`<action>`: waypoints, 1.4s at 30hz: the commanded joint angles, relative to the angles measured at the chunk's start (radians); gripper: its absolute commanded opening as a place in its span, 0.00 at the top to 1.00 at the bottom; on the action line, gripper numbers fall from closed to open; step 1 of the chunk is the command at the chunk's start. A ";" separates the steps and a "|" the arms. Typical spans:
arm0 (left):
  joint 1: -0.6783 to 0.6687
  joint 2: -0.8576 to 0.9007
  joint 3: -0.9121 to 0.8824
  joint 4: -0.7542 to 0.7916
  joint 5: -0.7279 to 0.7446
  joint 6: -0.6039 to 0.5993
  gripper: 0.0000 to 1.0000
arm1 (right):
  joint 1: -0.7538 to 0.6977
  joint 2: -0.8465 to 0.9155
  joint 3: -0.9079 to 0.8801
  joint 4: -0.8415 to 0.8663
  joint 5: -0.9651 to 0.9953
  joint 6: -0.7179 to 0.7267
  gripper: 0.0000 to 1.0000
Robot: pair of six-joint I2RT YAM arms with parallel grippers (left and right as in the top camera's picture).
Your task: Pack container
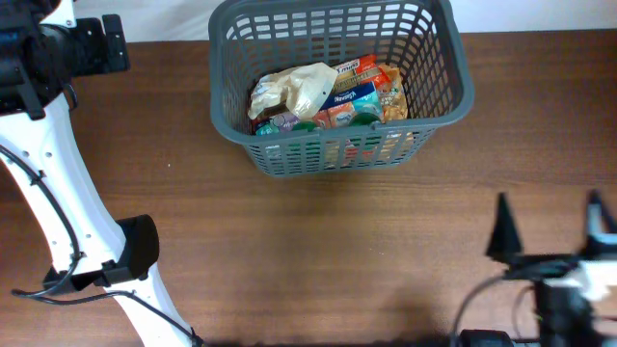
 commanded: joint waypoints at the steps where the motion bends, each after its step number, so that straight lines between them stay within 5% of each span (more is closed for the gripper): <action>1: 0.002 0.005 -0.004 0.000 -0.005 -0.014 0.01 | 0.008 -0.085 -0.187 0.013 0.027 0.002 0.01; 13: 0.002 0.005 -0.004 0.000 -0.005 -0.014 0.01 | 0.008 -0.229 -0.647 0.250 0.028 0.002 0.01; 42: 0.002 0.005 -0.004 0.000 -0.005 -0.014 0.01 | 0.008 -0.229 -0.753 0.297 0.027 0.002 0.01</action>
